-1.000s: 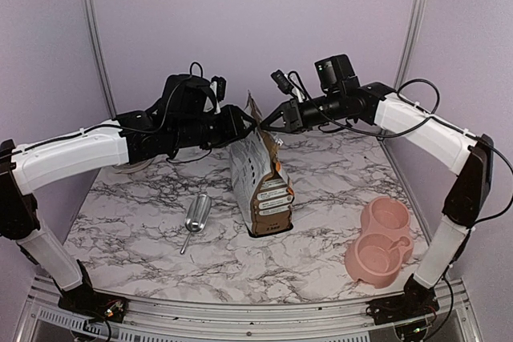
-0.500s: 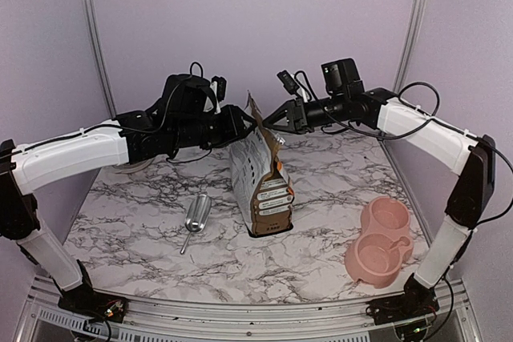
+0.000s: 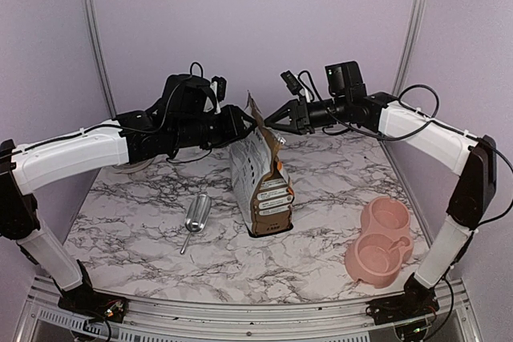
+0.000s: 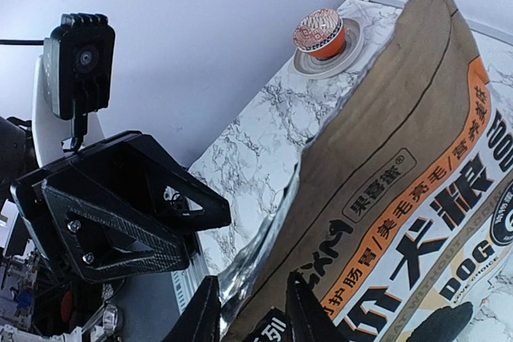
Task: Serve the pet food
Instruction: Open the seal of the pet food bag.
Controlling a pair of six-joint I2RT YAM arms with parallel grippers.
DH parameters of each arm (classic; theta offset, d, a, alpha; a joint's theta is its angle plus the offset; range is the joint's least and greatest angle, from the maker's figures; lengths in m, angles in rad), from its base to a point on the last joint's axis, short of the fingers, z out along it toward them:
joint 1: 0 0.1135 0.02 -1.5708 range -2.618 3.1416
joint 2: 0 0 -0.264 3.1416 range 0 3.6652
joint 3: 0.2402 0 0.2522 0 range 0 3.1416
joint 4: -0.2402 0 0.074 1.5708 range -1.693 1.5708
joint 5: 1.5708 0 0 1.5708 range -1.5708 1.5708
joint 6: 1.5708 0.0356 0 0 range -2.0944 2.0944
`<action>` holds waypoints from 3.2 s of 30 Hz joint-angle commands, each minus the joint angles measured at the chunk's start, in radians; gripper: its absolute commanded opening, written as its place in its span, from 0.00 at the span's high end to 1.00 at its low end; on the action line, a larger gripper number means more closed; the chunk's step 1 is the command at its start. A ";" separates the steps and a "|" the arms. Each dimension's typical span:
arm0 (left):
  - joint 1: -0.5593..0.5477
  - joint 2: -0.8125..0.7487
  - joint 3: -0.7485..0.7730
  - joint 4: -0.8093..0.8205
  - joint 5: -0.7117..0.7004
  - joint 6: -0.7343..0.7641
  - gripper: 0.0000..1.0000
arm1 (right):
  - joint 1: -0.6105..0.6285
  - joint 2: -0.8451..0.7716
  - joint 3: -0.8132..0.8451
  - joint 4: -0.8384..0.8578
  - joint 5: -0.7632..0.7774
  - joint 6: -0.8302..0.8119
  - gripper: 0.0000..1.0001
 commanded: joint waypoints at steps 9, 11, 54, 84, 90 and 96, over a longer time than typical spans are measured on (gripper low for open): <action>0.003 0.004 0.029 0.001 0.008 0.009 0.65 | 0.002 -0.011 -0.005 -0.013 -0.004 -0.017 0.83; 0.004 0.008 0.034 0.003 0.006 0.009 0.65 | 0.009 -0.003 -0.001 -0.024 -0.007 -0.027 0.85; 0.009 0.098 0.033 0.007 0.014 -0.019 0.89 | 0.072 -0.001 -0.030 0.080 -0.056 -0.026 1.00; 0.079 -0.031 -0.055 -0.067 -0.251 0.032 0.89 | 0.038 -0.076 -0.136 0.279 -0.139 0.047 1.00; 0.087 0.033 0.084 -0.071 -0.163 0.052 0.57 | 0.037 -0.073 -0.139 0.230 -0.113 -0.006 1.00; 0.087 0.121 0.208 -0.133 -0.112 0.045 0.50 | 0.025 -0.075 -0.140 0.224 -0.112 -0.021 1.00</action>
